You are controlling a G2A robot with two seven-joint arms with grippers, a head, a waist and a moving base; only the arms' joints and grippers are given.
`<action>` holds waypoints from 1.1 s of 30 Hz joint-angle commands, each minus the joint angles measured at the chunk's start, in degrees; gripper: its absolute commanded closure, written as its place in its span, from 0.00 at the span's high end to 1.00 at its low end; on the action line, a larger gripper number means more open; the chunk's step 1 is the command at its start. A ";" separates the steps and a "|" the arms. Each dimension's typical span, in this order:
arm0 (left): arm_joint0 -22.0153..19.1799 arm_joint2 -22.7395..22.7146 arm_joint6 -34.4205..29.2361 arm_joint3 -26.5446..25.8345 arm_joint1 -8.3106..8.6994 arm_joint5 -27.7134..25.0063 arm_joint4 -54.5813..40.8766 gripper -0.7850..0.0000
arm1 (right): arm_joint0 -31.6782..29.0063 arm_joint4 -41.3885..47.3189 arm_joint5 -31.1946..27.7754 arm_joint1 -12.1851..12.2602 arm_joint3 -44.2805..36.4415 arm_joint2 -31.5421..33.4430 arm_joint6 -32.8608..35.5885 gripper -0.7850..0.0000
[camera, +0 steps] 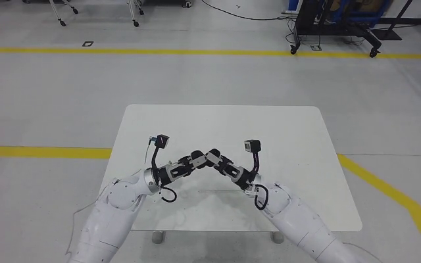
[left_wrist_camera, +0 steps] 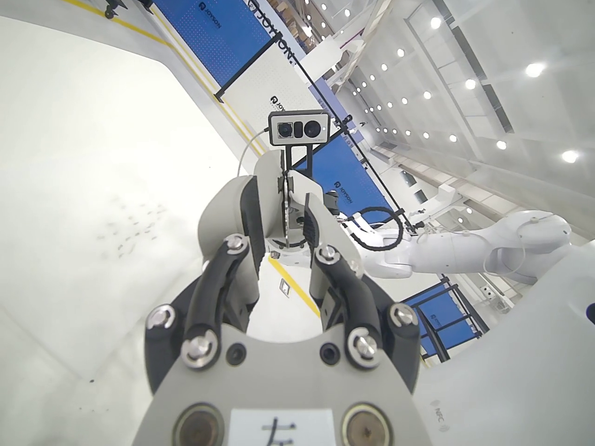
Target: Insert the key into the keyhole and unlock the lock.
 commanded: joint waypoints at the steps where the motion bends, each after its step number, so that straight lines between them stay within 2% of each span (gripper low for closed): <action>1: 0.04 0.08 0.24 -0.12 0.06 -0.04 0.21 0.08 | -0.19 -0.14 0.13 -0.02 -0.04 0.36 -0.03 0.00; 7: 0.14 0.35 0.69 -0.32 0.25 -0.05 0.76 0.00 | -0.75 -0.77 0.64 -0.16 -0.24 1.35 -0.18 0.00; 16: -0.07 0.76 1.17 -0.18 0.49 0.67 0.24 0.00 | -1.45 -1.08 1.39 -0.39 -1.02 2.21 0.79 0.01; 17: -0.09 0.74 1.24 -0.12 0.52 0.66 0.18 0.00 | -1.52 -1.20 1.39 -0.39 -1.16 2.39 0.84 0.36; 18: -0.11 0.72 1.35 -0.07 0.56 0.62 0.12 0.00 | -1.64 -1.20 1.30 -0.40 -1.31 2.58 0.82 1.00; 33: -0.10 0.56 1.86 0.10 0.70 1.14 -0.30 0.00 | -1.84 -1.35 1.18 -0.40 -1.56 2.99 0.83 1.00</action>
